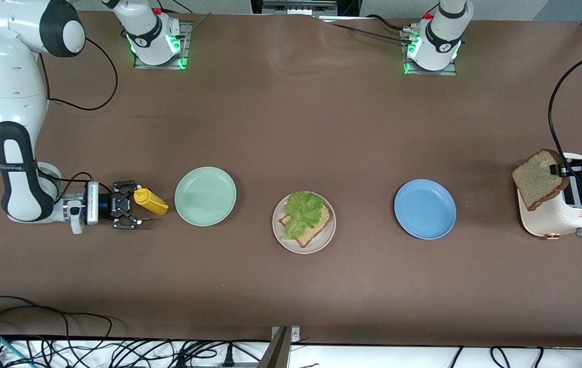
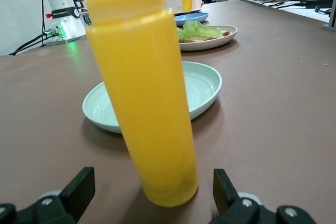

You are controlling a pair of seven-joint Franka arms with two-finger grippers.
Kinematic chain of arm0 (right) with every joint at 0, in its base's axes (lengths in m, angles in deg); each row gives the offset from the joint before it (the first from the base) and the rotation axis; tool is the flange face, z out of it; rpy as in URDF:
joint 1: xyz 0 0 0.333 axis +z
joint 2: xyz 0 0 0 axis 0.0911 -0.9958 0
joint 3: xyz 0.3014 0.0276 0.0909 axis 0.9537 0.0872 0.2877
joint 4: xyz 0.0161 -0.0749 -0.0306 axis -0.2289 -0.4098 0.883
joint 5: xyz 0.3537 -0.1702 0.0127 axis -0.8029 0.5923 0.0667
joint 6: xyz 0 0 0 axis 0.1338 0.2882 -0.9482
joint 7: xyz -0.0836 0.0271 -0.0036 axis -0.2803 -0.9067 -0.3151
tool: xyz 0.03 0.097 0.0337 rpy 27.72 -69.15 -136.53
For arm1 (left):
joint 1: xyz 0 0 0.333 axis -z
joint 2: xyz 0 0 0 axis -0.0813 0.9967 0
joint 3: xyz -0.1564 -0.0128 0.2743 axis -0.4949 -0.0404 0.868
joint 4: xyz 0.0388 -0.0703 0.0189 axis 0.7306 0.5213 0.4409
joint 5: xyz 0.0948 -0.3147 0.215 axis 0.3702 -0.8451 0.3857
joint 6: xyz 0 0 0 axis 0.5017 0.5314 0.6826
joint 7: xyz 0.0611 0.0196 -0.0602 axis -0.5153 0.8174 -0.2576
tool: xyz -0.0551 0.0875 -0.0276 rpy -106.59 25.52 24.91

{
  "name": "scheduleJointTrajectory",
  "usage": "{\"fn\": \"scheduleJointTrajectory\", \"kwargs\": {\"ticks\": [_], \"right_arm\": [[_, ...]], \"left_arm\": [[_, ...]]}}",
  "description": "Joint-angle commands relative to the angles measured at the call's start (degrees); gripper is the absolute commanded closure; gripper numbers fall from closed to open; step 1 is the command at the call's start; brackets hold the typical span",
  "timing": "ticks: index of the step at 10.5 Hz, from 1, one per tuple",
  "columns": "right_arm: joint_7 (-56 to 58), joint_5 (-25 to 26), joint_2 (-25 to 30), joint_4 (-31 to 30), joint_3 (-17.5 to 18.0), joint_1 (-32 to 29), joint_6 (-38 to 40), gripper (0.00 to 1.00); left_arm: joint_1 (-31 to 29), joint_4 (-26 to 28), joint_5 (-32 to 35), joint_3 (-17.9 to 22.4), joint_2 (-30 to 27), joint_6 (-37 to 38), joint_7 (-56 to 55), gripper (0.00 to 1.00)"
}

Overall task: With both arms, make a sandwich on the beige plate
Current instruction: 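Grasp the yellow squeeze bottle with the right gripper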

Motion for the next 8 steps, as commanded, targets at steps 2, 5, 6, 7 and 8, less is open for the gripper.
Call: {"fn": "scheduleJointTrajectory", "kwargs": {"ticks": [2,5,6,7,8], "right_arm": [[0.1,-2.8,-0.4,0.7,0.2,0.6,0.6,0.04],[-1.8,-4.2,-0.1,0.7,0.2,1.8,0.3,0.32],[-2.0,-4.3,0.0,0.7,0.2,2.0,0.2,0.53],[-2.3,-4.3,0.2,0.7,0.2,2.3,-0.7,0.9],[-3.6,-4.0,1.3,0.3,0.3,2.4,-1.9,1.0]], "left_arm": [[-0.1,0.9,1.3,-0.1,-0.8,0.3,-0.3,1.0],[-0.2,0.9,1.3,0.0,-0.8,0.3,-0.1,1.0],[-0.2,0.9,1.3,-0.1,-0.8,0.3,-0.1,1.0],[-0.2,0.9,1.3,-0.1,-0.8,0.3,-0.1,1.0],[-0.3,0.9,1.3,0.0,-0.8,0.3,0.0,1.0]]}}
